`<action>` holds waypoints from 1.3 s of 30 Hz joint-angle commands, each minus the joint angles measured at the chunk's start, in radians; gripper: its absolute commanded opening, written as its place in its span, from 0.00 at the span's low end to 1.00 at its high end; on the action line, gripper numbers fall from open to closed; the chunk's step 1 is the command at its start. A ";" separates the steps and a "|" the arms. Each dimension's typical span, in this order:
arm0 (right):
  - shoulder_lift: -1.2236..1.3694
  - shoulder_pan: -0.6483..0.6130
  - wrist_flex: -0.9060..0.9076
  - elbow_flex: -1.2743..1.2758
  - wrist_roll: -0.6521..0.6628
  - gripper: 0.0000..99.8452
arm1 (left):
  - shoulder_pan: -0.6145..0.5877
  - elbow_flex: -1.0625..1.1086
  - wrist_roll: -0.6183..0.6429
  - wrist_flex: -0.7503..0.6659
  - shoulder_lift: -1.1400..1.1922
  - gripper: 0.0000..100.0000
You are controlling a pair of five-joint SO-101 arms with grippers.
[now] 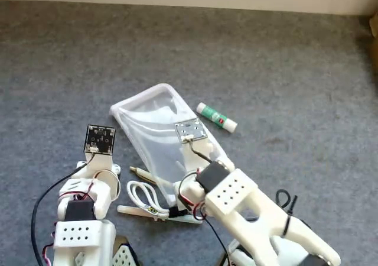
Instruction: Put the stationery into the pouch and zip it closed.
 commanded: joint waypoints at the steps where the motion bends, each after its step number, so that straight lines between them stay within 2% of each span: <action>1: 0.054 -0.010 -0.022 -0.015 -0.012 0.01 | 0.008 0.025 0.008 0.005 -0.013 0.01; 5: 0.120 -0.010 -0.044 -0.018 -0.012 0.01 | 0.008 0.025 0.008 0.005 -0.013 0.01; 9: 0.153 -0.002 -0.185 -0.013 -0.006 0.01 | 0.008 0.025 0.008 0.005 -0.013 0.01; 20: 0.159 0.127 -0.461 -0.019 -0.005 0.01 | 0.008 0.025 0.008 0.005 -0.013 0.01; 24: 0.154 0.157 -0.506 -0.019 -0.005 0.01 | 0.008 0.025 0.008 0.005 -0.013 0.01; 28: 0.154 0.157 -0.495 -0.059 -0.005 0.01 | 0.008 0.025 0.008 0.005 -0.013 0.01; 30: 0.154 0.153 -0.435 -0.082 -0.011 0.01 | 0.008 0.025 0.008 0.005 -0.013 0.01; 36: 0.154 0.114 -0.193 -0.222 -0.040 0.14 | 0.008 0.025 0.008 0.005 -0.013 0.01; 39: 0.154 0.077 -0.176 -0.240 -0.084 0.15 | 0.008 0.025 0.008 0.005 -0.013 0.01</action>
